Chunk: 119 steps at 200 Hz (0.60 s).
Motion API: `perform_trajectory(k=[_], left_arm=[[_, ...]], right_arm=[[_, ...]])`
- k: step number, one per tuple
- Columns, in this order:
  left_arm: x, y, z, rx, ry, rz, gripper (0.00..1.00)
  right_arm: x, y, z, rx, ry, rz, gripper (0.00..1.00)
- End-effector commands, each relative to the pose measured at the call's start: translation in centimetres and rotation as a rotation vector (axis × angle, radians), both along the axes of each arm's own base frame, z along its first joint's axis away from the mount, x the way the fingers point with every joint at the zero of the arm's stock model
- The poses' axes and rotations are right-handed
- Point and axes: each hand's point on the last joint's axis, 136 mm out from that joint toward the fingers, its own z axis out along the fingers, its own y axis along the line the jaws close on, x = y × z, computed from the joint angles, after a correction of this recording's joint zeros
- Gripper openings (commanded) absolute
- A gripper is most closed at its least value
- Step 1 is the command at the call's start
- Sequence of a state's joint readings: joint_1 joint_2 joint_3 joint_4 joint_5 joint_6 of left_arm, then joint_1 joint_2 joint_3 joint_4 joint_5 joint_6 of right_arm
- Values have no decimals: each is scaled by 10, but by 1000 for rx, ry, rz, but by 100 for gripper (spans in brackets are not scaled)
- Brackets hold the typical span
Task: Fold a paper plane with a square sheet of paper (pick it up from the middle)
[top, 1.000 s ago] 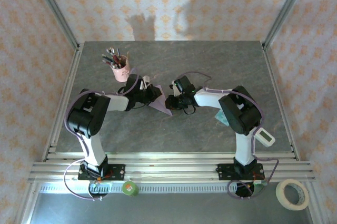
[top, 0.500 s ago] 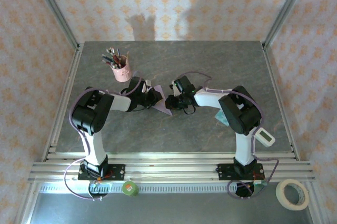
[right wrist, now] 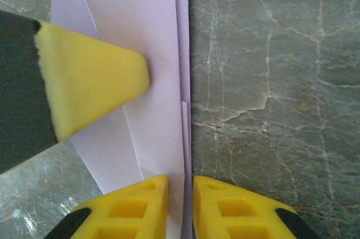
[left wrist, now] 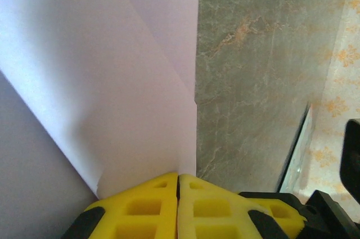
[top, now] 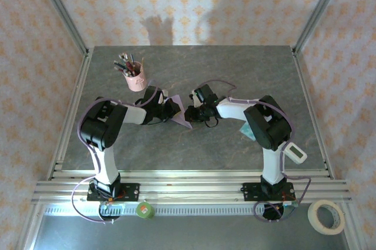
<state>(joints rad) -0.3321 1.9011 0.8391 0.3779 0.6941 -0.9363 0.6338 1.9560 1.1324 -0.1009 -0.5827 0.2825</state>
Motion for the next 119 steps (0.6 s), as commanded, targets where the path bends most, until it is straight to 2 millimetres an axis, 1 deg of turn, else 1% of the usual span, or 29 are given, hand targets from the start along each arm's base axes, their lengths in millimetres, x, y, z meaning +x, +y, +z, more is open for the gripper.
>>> perform_trajectory(k=[1, 15, 44, 55, 75, 104, 119], left_arm=[[0, 2, -15, 39, 29, 0, 10], [-2, 3, -18, 45, 38, -6, 10], [-7, 4, -23, 53, 51, -12, 10], [-7, 4, -23, 55, 48, -15, 10], [-8, 5, -22, 58, 48, -16, 10], [-9, 5, -23, 58, 49, -18, 10], [-10, 5, -24, 60, 51, -21, 10]], right_arm=[[-24, -9, -44, -94, 97, 30, 19], [-20, -7, -33, -78, 76, 22, 20], [-8, -1, 4, 1, 14, 2, 23], [-8, -2, 14, 24, 10, -4, 25], [-12, -3, 20, 56, 29, 0, 26], [-20, -5, 15, 61, 66, 3, 26], [-22, -7, 16, 65, 68, -2, 25]])
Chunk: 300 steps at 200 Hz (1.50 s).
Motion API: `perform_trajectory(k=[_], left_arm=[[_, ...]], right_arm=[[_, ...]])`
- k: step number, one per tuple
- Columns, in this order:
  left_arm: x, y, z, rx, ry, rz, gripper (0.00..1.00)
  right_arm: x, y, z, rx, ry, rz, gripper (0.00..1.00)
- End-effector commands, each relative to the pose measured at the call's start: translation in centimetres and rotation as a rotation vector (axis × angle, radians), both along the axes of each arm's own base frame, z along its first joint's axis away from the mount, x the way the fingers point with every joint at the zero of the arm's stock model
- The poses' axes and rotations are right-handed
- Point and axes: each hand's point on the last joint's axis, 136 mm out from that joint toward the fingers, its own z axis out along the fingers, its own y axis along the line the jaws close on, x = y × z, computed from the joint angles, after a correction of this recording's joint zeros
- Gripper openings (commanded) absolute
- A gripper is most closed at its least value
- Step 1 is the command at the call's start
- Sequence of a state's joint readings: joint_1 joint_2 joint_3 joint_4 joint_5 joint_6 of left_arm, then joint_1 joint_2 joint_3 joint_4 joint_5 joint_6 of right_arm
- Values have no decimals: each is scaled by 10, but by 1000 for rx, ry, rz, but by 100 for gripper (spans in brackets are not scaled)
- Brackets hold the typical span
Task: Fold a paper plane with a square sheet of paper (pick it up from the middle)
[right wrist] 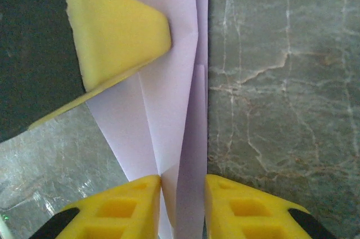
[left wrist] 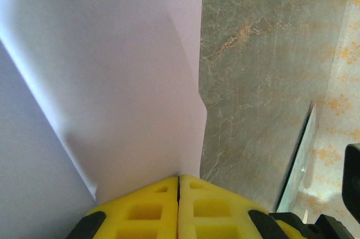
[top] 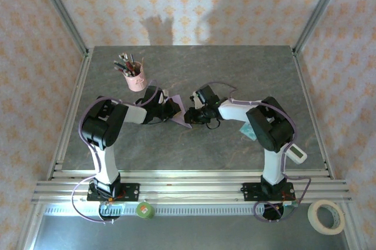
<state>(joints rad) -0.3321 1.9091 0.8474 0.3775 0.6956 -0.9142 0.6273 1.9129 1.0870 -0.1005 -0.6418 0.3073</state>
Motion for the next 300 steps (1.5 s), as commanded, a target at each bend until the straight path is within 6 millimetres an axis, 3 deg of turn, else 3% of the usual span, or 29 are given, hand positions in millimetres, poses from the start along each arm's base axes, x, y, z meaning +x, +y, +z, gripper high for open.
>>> perform_trajectory(k=[1, 71, 112, 147, 188, 240, 300], left_arm=[[-12, 6, -23, 52, 65, -7, 10], [-14, 6, -24, 55, 66, -14, 10], [-15, 7, -26, 58, 70, -17, 10], [-17, 7, -29, 64, 78, -19, 10], [-18, 7, -31, 66, 88, -18, 10], [-21, 9, -37, 69, 118, -9, 10], [-26, 17, -48, 118, 165, 14, 9]], right_arm=[[-8, -4, 10, 23, 23, -8, 25], [-9, -8, 16, 32, 27, -20, 21], [10, -15, 32, 10, -64, -78, 23], [15, 6, 45, 105, -72, -23, 20], [12, 25, 28, 105, -15, 52, 8], [13, 30, 11, 66, 23, 76, 5], [6, 23, -8, 10, 51, 75, 5]])
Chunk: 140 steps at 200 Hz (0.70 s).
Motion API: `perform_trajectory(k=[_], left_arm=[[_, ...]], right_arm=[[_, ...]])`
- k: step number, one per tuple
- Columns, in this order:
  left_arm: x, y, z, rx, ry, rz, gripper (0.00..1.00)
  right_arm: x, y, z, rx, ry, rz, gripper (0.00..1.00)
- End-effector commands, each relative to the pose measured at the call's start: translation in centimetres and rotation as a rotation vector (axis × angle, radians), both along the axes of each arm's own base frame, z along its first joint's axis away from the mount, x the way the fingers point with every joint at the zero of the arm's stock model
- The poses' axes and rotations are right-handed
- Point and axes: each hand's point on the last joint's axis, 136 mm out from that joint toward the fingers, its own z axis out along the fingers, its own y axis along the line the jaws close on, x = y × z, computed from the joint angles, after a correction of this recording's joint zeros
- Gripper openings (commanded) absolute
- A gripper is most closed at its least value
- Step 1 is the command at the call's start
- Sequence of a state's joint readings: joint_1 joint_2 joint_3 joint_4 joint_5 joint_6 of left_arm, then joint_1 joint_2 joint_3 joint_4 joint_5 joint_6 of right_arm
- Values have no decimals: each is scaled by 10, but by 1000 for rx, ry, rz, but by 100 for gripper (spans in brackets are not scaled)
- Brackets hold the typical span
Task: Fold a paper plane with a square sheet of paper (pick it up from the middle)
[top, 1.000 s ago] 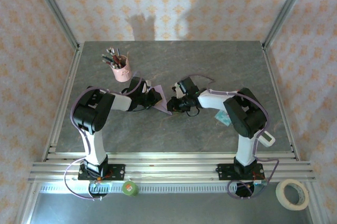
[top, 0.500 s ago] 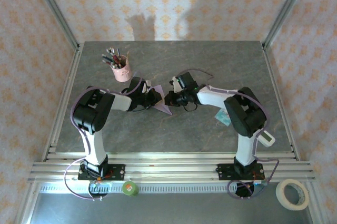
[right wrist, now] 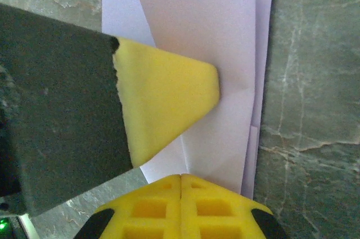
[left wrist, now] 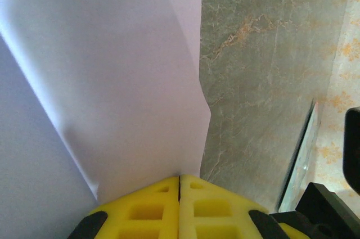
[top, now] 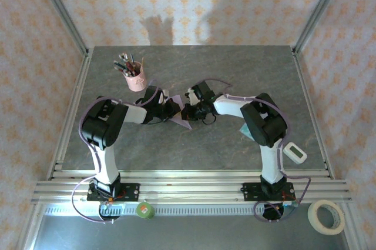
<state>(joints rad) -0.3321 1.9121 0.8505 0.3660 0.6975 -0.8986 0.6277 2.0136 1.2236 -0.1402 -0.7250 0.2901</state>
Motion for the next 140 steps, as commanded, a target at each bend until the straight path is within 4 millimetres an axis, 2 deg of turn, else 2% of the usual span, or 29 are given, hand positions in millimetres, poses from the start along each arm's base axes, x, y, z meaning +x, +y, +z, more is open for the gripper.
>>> perform_trajectory(k=[1, 80, 110, 140], left_arm=[[-24, 17, -46, 111, 163, 27, 9], [-30, 29, -58, 180, 199, 55, 8], [-35, 34, -63, 206, 222, 66, 7], [-37, 39, -67, 233, 239, 81, 7]], right_arm=[[-7, -2, -12, -45, 18, 19, 5], [-21, -11, -25, -86, 61, 40, 5], [-37, -23, -34, -129, 101, 55, 5], [-49, -35, -35, -170, 111, 63, 5]])
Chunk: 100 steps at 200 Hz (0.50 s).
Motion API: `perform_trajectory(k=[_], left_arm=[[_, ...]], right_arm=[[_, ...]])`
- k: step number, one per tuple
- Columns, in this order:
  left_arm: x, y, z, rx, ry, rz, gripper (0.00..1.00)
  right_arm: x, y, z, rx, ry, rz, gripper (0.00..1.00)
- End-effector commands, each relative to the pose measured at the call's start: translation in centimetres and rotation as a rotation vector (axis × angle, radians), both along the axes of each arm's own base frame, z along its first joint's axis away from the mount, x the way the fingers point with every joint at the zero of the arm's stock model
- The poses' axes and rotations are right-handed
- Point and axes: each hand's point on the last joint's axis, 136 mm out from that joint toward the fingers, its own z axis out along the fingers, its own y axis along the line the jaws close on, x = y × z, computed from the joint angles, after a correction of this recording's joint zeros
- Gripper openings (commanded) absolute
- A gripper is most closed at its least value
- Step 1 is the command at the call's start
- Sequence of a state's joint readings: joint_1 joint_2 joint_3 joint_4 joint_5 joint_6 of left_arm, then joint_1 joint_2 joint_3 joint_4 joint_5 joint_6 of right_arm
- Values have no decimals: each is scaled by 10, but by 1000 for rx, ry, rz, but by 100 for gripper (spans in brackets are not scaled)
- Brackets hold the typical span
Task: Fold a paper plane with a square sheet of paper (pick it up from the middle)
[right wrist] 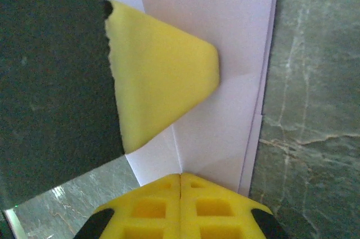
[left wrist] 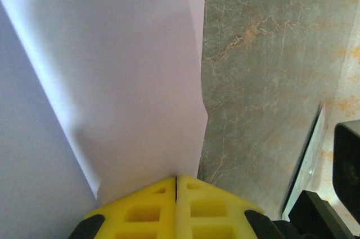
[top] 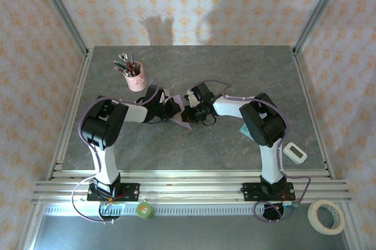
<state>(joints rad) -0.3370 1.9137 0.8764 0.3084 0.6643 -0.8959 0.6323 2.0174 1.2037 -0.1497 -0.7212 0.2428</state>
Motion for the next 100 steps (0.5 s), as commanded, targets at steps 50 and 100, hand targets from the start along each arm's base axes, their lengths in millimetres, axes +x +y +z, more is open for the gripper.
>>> perform_trajectory(k=[50, 100], left_arm=[[-43, 44, -72, 236, 243, 87, 7], [-44, 46, -76, 251, 253, 92, 7]], right_arm=[[-57, -45, -26, -184, 134, 33, 5], [-67, -52, -26, -189, 149, 38, 5]])
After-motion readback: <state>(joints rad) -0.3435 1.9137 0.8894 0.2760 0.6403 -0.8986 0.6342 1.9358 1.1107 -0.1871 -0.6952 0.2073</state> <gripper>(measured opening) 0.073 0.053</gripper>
